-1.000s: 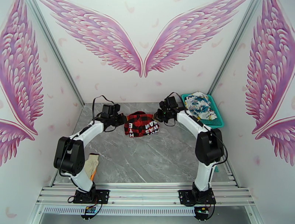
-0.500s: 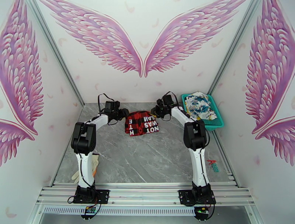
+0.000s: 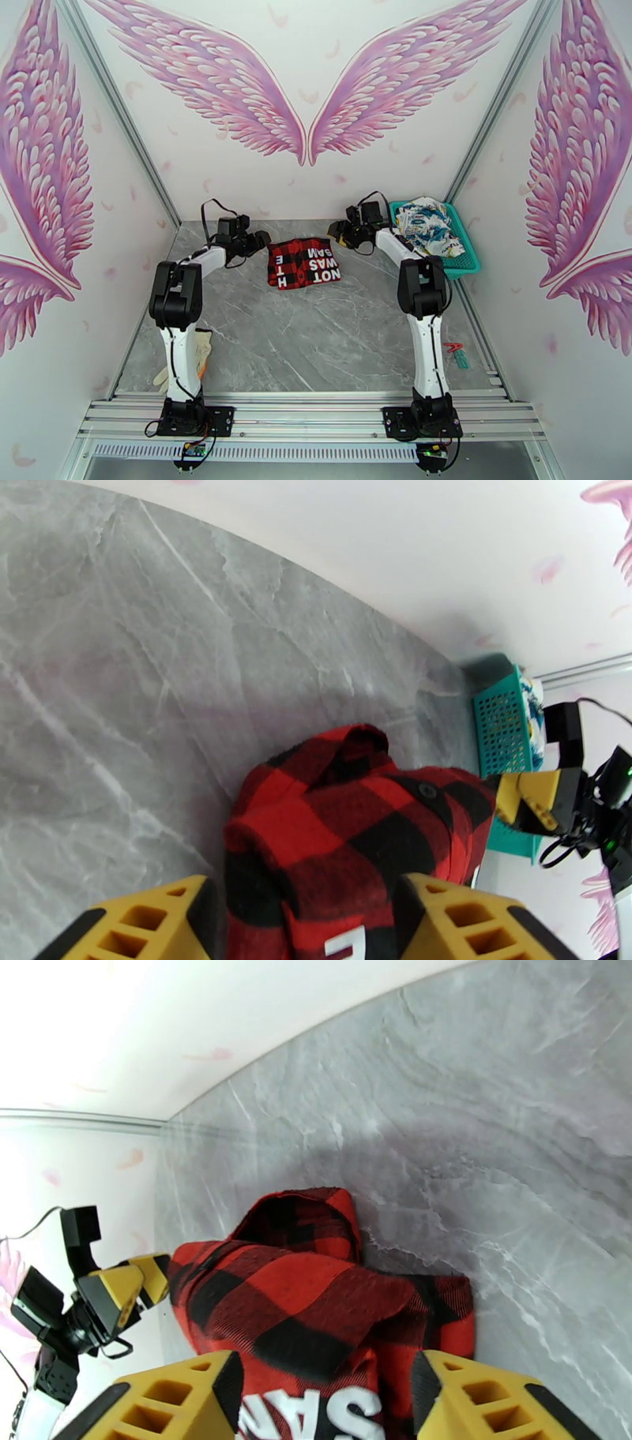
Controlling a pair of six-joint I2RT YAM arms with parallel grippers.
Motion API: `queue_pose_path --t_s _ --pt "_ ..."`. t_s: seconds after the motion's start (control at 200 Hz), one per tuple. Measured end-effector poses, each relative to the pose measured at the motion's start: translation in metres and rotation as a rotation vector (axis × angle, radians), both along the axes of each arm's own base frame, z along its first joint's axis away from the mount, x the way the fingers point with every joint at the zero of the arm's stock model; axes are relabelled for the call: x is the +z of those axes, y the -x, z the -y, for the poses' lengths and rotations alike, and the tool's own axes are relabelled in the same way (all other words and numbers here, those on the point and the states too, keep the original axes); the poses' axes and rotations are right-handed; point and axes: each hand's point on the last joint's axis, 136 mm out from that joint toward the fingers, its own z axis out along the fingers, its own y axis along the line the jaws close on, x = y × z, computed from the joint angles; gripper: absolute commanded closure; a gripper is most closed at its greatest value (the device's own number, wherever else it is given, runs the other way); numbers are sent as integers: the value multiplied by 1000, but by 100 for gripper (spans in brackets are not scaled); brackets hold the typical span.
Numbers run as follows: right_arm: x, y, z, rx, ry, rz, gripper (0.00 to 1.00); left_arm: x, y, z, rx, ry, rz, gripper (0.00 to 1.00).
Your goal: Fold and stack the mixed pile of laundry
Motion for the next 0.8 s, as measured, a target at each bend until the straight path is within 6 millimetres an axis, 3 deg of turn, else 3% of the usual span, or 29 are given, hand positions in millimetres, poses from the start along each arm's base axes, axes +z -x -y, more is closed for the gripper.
queue_pose_path --t_s 0.13,0.195,0.255,0.32,0.46,0.6,0.8 --pt "40 29 -5 19 40 95 61 39 27 24 -76 -89 78 60" --pt "48 42 -17 41 50 127 64 53 36 44 -130 -106 122 66" --pt "49 49 -34 73 58 146 76 55 42 63 -181 -117 142 67" --pt "38 52 -50 105 67 147 82 49 42 79 -218 -119 133 67" --pt "-8 44 -76 147 85 91 88 15 20 97 -248 -110 95 67" --pt "-50 20 -76 121 111 47 88 -20 3 105 -249 -99 47 66" --pt "-69 -18 -72 62 60 38 84 -37 -18 113 -236 -62 38 65"
